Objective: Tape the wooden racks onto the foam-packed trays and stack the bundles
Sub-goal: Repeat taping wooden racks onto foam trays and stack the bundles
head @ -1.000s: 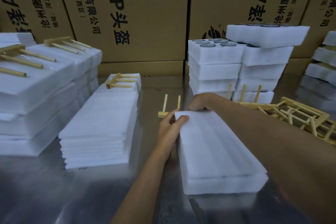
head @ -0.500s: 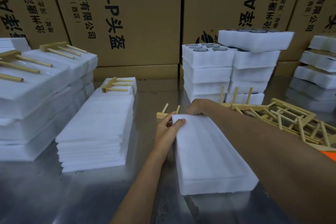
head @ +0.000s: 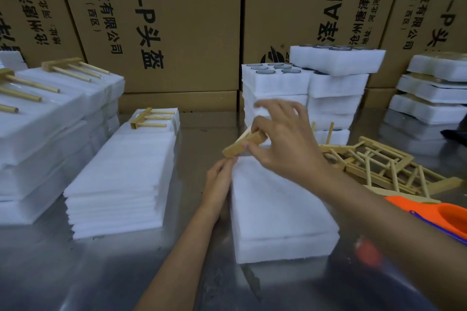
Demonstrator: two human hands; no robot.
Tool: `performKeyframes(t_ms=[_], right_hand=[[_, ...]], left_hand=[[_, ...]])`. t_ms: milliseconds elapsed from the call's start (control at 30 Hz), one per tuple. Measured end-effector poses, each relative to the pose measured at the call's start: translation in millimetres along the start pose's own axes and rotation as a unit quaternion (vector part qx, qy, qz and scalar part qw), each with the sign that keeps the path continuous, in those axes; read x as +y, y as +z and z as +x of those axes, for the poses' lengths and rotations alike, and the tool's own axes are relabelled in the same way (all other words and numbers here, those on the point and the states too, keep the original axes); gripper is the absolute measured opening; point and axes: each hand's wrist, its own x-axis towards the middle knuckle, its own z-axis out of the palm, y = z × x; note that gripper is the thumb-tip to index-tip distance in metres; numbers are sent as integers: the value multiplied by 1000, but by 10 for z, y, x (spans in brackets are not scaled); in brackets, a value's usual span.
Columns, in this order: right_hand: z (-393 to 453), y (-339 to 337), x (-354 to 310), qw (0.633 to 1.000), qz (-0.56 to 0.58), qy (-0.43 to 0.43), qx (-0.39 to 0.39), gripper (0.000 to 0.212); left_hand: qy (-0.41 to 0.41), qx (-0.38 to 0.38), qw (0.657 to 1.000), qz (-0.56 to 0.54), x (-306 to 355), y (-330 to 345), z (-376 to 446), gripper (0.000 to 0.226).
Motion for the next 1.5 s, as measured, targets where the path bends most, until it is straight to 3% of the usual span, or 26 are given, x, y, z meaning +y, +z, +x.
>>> performKeyframes(t_ms=[100, 233, 333, 533, 700, 867, 1000, 1200, 1333, 1400, 1500], right_hand=[[-395, -56, -175, 998, -31, -17, -50, 24], [-654, -25, -325, 993, -82, 2, -80, 47], [-705, -7, -391, 993, -45, 33, -99, 58], [-825, -24, -323, 988, 51, 74, -126, 52], [-974, -133, -233, 984, 78, 67, -144, 48], [-1083, -217, -144, 972, 140, 45, -183, 40], [-1203, -318, 5, 979, 114, 66, -154, 44], [-1499, -536, 568, 972, 5, 223, -71, 34], [-1897, -584, 883, 906, -204, 368, -36, 54], [-1980, -587, 894, 886, -224, 401, -57, 57], [-1956, -594, 936, 886, -189, 422, -33, 48]], left_hand=[[-6, -35, 999, -4, 5, 20, -37, 34], [13, -36, 998, 42, -18, 17, -50, 44], [11, -35, 999, 39, -1, 22, -44, 44], [13, -36, 999, 32, -1, 10, -28, 44], [9, -71, 997, 42, 38, 29, -75, 80], [10, -69, 996, 64, 41, 89, -111, 67], [6, -60, 996, 58, 45, 72, -161, 63], [-15, -25, 1000, -9, 65, 64, -154, 61], [-13, -7, 1000, -4, 71, 54, -133, 51], [16, 18, 1000, -4, 120, 73, -149, 39], [93, 62, 993, 29, 259, 79, -238, 26]])
